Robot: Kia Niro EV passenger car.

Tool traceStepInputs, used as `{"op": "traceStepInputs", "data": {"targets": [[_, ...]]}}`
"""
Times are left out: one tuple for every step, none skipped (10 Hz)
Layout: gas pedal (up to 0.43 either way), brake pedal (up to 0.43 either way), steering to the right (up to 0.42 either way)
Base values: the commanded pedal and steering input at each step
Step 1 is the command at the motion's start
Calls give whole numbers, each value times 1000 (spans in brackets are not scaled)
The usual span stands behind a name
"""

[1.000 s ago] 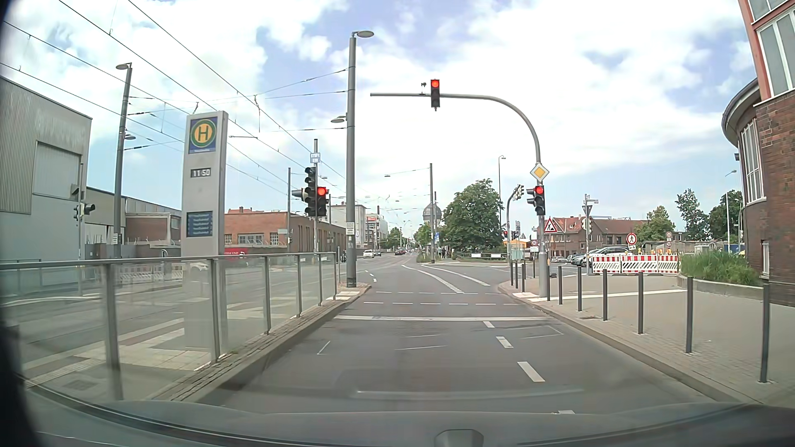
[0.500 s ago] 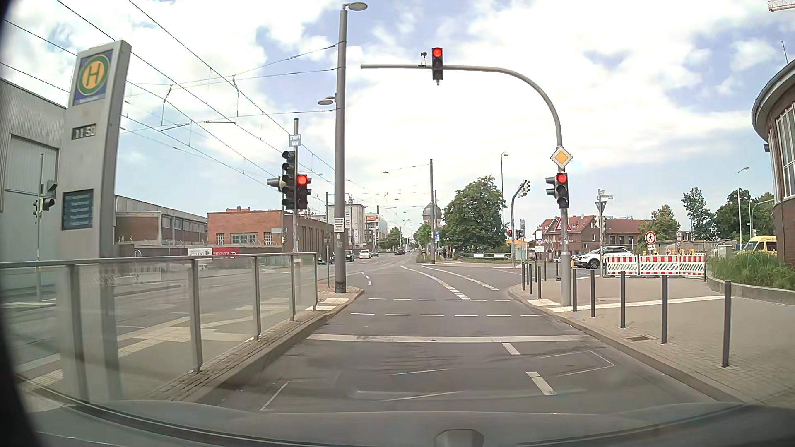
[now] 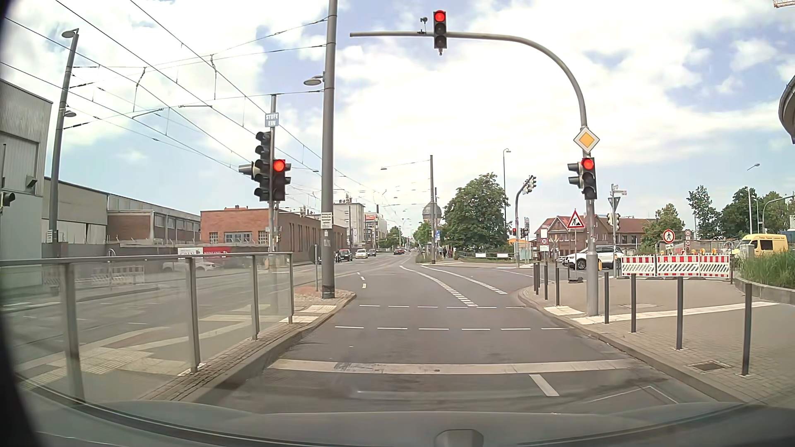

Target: Follow the waypoints while adhering to traffic rules and regulations

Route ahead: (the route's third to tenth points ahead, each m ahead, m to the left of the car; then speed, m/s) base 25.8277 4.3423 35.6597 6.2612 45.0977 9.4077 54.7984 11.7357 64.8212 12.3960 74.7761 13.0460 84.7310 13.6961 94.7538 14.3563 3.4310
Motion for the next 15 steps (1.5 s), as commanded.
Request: {"op": "traceStepInputs", "data": {"targets": [[0, 311, 0], [0, 317, -1], [0, 329, -1], [0, 335, -1], [0, 335, -1], [0, 335, -1], [0, 335, -1], [0, 335, -2], [0, 335, -4], [0, 335, -5], [0, 335, -5], [0, 335, -6], [0, 335, -7], [0, 323, -7], [0, 317, -8]]}}
